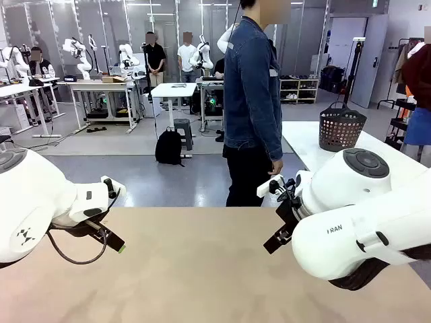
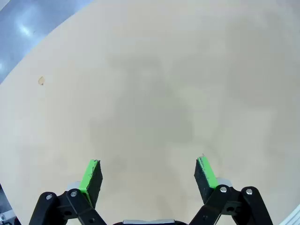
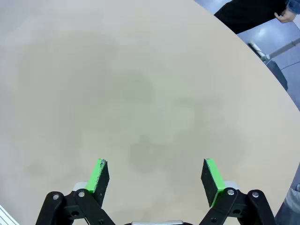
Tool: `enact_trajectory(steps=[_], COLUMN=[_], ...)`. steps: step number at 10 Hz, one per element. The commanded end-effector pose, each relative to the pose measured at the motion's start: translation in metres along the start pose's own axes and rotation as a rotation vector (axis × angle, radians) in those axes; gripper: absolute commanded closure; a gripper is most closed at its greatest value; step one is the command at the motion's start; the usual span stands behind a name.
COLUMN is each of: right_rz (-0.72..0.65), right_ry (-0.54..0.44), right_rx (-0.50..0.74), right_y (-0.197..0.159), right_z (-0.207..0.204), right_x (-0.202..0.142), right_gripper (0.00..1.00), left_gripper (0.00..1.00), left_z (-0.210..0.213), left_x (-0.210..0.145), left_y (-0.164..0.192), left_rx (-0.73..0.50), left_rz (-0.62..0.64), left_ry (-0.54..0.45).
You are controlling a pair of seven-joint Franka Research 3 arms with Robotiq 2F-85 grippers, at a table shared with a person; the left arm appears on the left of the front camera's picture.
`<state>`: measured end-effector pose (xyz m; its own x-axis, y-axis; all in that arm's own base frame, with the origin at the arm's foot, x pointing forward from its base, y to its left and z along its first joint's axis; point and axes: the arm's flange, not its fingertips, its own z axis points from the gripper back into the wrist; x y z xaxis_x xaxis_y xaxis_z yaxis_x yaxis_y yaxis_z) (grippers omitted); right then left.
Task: Fold the towel.
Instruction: Grab the top end of the 100 cm Hotel Towel extended by the human.
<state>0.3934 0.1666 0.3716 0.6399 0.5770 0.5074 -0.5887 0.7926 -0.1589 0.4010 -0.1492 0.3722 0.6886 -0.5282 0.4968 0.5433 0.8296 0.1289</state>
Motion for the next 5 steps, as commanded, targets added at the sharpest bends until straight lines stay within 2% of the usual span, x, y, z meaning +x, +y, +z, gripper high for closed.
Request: enact_trajectory(steps=[1, 5], right_rz=[0.0, 0.0], right_ry=[0.0, 0.0], right_rx=[0.0, 0.0], right_y=[0.0, 0.0], right_z=[0.0, 0.0], right_x=[0.0, 0.0], right_gripper=[0.0, 0.0], left_gripper=[0.0, 0.0], left_z=[0.0, 0.0], left_x=[0.0001, 0.0001], left_y=[-0.0003, -0.0003], left_rx=[0.0, 0.0], left_rz=[-0.001, -0.001], left_ry=[0.0, 0.0])
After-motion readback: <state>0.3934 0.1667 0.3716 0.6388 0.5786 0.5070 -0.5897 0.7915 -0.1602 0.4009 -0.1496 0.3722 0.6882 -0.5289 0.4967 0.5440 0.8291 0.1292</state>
